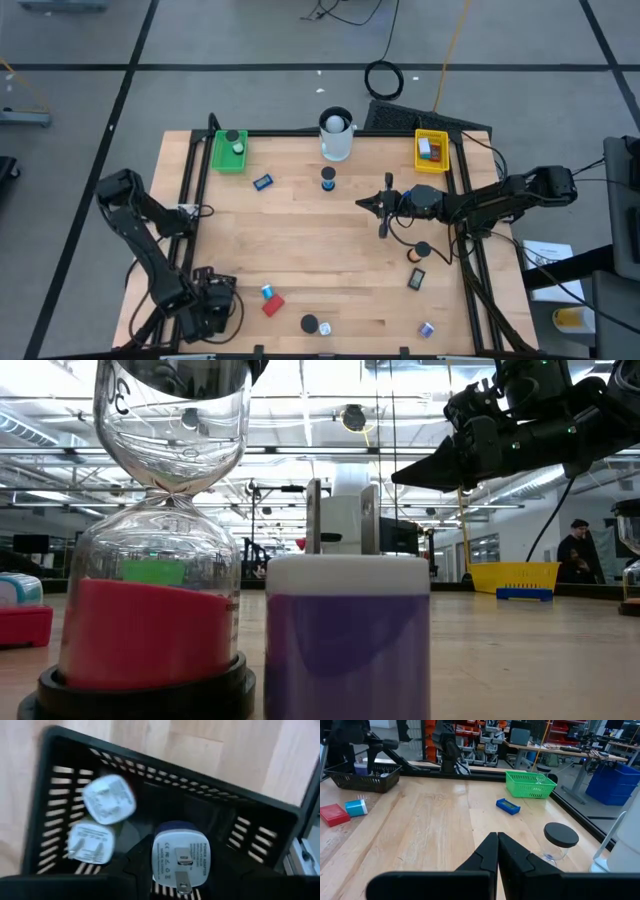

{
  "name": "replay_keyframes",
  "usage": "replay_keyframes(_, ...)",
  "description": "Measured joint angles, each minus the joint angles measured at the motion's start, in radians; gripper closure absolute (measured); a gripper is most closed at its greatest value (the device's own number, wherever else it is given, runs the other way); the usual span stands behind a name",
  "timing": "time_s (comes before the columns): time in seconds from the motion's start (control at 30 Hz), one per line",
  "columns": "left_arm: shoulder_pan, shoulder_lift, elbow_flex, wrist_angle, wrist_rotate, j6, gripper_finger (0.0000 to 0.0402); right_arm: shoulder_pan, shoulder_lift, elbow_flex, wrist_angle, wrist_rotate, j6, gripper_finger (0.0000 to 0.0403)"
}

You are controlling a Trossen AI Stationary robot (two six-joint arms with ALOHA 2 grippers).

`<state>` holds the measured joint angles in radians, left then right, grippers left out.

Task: Pick & Place Office items
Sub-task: Put the top purple charger adapter into the black bin

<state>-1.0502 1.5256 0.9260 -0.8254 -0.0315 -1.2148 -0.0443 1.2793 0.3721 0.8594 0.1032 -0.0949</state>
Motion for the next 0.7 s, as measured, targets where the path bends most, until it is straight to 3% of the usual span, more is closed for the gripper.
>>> replay_keyframes(0.23,-0.01,0.038,0.0,0.042,-0.071,0.036,0.0254,0.0,0.0,0.0,-0.001,0.0,0.0,0.0403)
replay_keyframes(0.7,-0.01,0.072,0.0,0.037,-0.075,0.068,0.0253,0.0,0.0,0.0,-0.001,0.0,0.0,0.0403)
